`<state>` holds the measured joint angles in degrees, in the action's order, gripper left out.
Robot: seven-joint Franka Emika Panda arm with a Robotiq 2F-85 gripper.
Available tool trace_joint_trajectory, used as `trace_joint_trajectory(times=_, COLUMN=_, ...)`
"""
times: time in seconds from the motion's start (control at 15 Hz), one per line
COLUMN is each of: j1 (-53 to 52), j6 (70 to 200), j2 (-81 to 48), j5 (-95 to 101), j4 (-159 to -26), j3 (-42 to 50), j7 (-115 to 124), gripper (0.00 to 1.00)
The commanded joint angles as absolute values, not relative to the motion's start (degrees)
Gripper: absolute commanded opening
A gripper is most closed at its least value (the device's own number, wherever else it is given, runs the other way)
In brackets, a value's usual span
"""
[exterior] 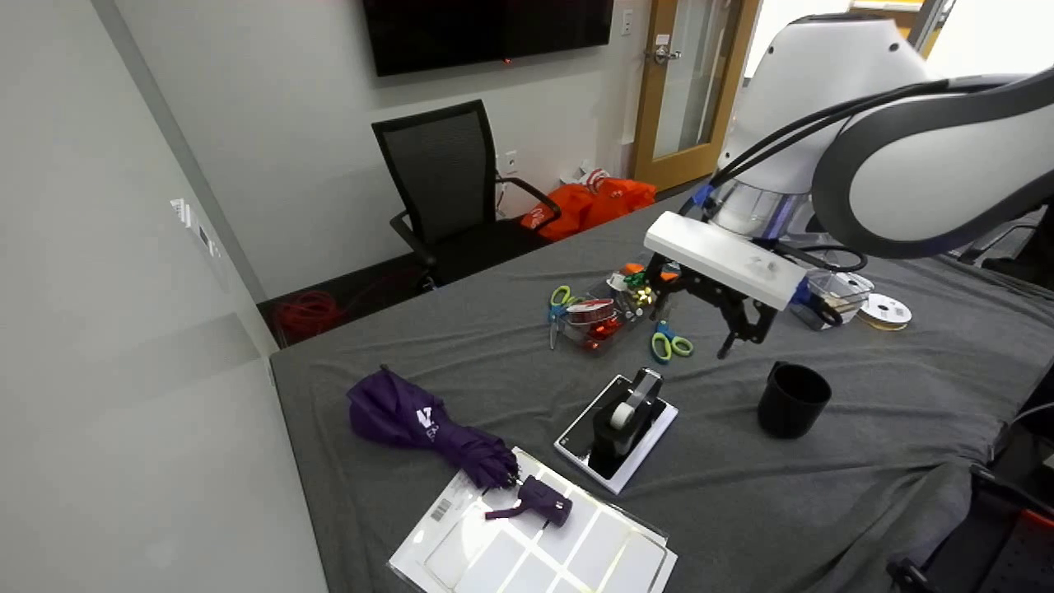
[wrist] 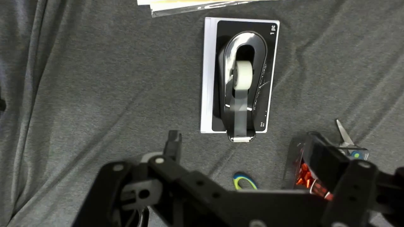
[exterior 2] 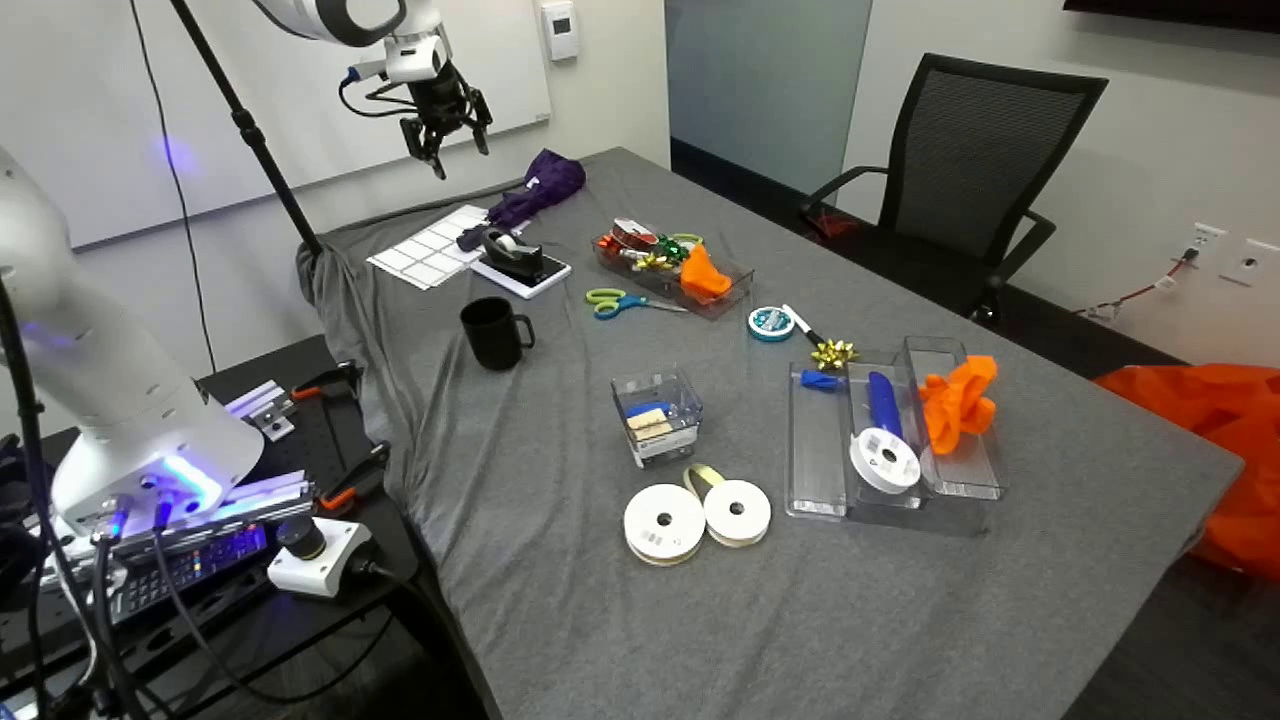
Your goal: Move the black masking tape dispenser to the right
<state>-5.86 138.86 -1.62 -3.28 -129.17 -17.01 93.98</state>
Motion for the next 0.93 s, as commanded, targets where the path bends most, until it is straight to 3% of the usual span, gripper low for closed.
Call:
trace_joint_trajectory(times=0.0, j1=-8.1, j6=138.8, j2=-1.6, j5=-3.4, j4=-129.1, j3=-14.7, j7=93.9, gripper=1.00)
trace_joint_trajectory(times=0.53, j1=-13.3, j6=147.0, j2=-15.5, j5=11.9, j4=-124.3, j3=-11.0, j7=109.2, gripper=1.00)
trace_joint_trajectory(times=0.87, j1=-16.9, j6=150.6, j2=-24.7, j5=10.0, j4=-119.4, j3=-7.9, j7=108.9, gripper=1.00)
